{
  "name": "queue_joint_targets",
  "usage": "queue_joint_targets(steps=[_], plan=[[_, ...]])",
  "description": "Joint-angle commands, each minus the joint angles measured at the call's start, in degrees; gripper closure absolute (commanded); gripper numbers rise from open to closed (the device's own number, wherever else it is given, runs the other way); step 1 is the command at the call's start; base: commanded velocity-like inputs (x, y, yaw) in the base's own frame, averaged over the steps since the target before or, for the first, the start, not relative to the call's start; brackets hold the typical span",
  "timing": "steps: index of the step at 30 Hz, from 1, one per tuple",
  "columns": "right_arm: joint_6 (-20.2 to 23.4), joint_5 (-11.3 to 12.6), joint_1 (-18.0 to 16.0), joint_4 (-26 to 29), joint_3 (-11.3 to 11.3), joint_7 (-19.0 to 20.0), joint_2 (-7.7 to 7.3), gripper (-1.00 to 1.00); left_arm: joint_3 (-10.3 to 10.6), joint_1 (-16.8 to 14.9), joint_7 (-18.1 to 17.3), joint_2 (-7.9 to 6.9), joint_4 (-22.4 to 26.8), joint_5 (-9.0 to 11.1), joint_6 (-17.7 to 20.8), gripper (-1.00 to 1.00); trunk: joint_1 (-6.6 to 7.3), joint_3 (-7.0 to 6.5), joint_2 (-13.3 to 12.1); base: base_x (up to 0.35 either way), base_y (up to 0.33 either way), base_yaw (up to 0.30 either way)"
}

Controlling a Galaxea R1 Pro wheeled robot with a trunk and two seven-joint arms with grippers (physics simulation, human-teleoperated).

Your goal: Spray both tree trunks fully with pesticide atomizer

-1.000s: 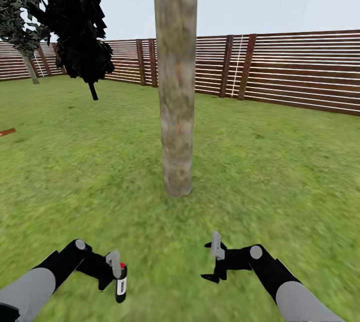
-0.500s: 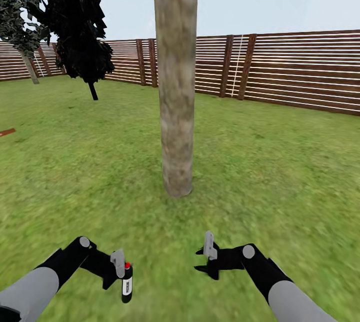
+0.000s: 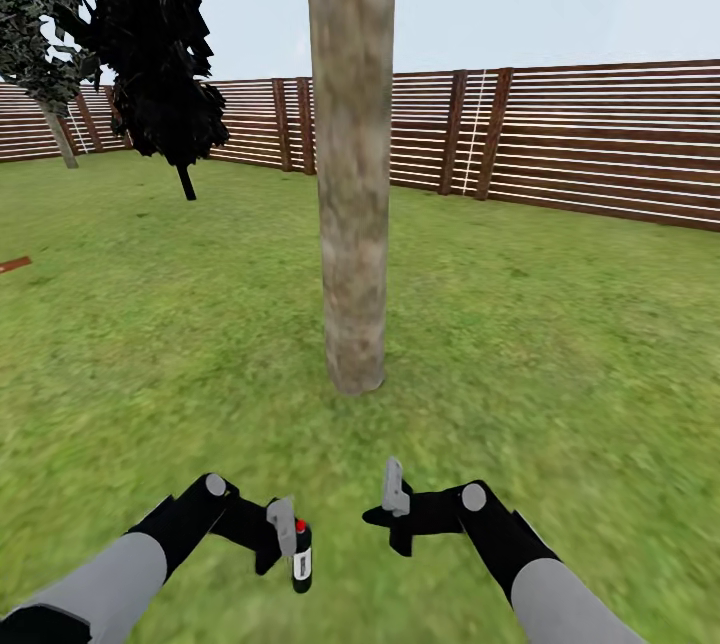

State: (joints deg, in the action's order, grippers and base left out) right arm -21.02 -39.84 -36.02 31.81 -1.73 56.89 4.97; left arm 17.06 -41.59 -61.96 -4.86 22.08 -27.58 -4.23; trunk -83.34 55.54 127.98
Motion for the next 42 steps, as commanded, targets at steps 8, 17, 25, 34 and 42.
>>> queue_joint_targets(steps=[8,17,25,34,42], plan=[[-0.25,-0.42,-0.02,0.12,0.06,0.06,0.45,1.0,0.15,0.1,2.91,3.33,0.08,-0.5,-1.33,1.0,0.01,0.05,0.02,0.0,0.0,0.0],[-0.25,-0.5,-0.02,0.1,0.14,0.06,0.4,1.0,0.08,0.1,4.97,4.24,0.07,-0.54,-6.34,1.0,0.01,0.05,0.02,0.0,0.0,0.0],[-0.25,-0.5,-0.02,0.15,0.08,0.06,0.43,1.0,8.07,0.19,11.9,4.87,-0.63,-0.43,-7.2,1.0,0.01,0.05,0.02,0.0,0.0,0.0],[-0.25,-0.5,-0.02,0.13,0.13,0.06,0.39,1.0,8.3,0.26,11.91,5.04,-0.79,-0.12,-8.08,1.0,0.01,0.05,0.02,0.0,0.0,0.0],[-0.25,-0.59,-0.02,0.12,0.12,-0.01,0.39,1.0,8.66,1.38,11.78,5.6,-0.82,-0.16,-9.38,1.0,0.01,0.05,0.02,0.0,0.0,0.0]])
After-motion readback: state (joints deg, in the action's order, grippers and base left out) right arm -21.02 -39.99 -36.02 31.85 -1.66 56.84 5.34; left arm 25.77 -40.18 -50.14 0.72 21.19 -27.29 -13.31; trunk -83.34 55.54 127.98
